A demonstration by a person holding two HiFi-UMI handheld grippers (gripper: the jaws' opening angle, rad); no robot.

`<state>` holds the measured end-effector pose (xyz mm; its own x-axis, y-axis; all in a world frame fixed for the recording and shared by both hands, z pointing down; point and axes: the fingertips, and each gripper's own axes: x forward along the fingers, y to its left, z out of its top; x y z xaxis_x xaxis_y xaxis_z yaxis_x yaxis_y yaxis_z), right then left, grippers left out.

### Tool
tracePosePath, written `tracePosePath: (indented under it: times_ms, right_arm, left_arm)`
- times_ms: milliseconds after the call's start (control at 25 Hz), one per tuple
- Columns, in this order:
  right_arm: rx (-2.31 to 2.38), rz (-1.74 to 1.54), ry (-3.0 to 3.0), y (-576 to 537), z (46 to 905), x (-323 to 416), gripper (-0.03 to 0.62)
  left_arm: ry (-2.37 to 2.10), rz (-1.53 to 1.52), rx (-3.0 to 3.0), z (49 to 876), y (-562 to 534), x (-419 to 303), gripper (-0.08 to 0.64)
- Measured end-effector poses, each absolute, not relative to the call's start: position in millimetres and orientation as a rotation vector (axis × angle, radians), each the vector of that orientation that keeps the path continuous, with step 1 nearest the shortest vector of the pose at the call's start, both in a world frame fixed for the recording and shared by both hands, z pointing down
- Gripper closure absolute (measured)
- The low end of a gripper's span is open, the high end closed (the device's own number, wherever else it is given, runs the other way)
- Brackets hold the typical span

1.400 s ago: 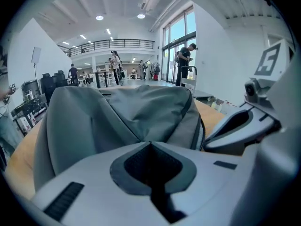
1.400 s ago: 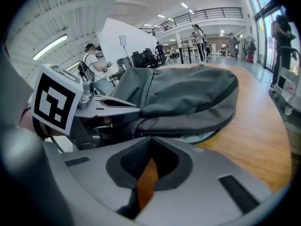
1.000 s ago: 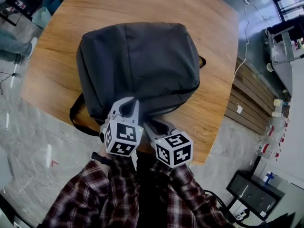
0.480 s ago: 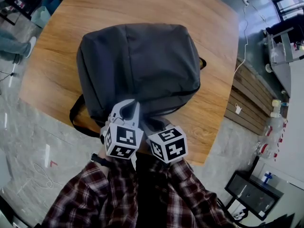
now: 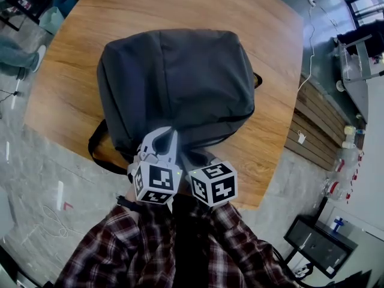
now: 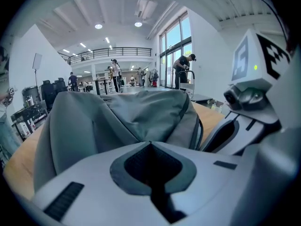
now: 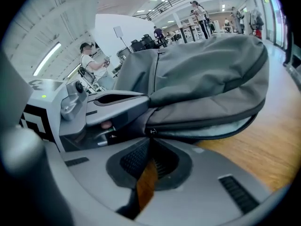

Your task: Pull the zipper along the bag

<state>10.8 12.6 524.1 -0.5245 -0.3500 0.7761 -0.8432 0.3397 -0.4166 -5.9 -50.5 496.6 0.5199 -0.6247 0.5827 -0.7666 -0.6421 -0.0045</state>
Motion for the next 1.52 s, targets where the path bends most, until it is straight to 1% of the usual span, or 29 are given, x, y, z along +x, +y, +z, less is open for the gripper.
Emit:
tracePosePath:
  times_ms: [360, 800, 960, 1120, 1320, 1520]
  right_arm:
    - [1.104, 1.023, -1.981, 9.2, 522.1, 50.6, 0.575]
    - [1.233, 0.863, -1.848, -11.2, 520.1, 154.4, 0.575]
    - [1.223, 0.732, -1.813, -24.9, 520.2, 182.1, 0.575]
    - [1.285, 0.713, -1.787, -46.0, 523.6, 211.2, 0.575]
    - [1.257, 0.726, -1.816, -44.3, 517.6, 200.3, 0.575]
    - [1.127, 0.700, -1.905, -15.5, 511.9, 155.6, 0.576]
  left_arm:
    - [-1.142, 0.755, 2.553, 495.0, -47.6, -6.1, 0.549]
    - [-1.098, 0.749, 2.583, 494.0, -42.8, -7.6, 0.550]
    - [-1.074, 0.762, 2.603, 494.2, -40.5, -7.7, 0.551]
    - [-1.027, 0.767, 2.628, 494.7, -37.5, -7.2, 0.551]
    - [-0.990, 0.807, 2.663, 497.2, -42.2, -17.2, 0.550]
    - [-0.940, 0.957, 2.675, 502.3, -72.9, -49.5, 0.549]
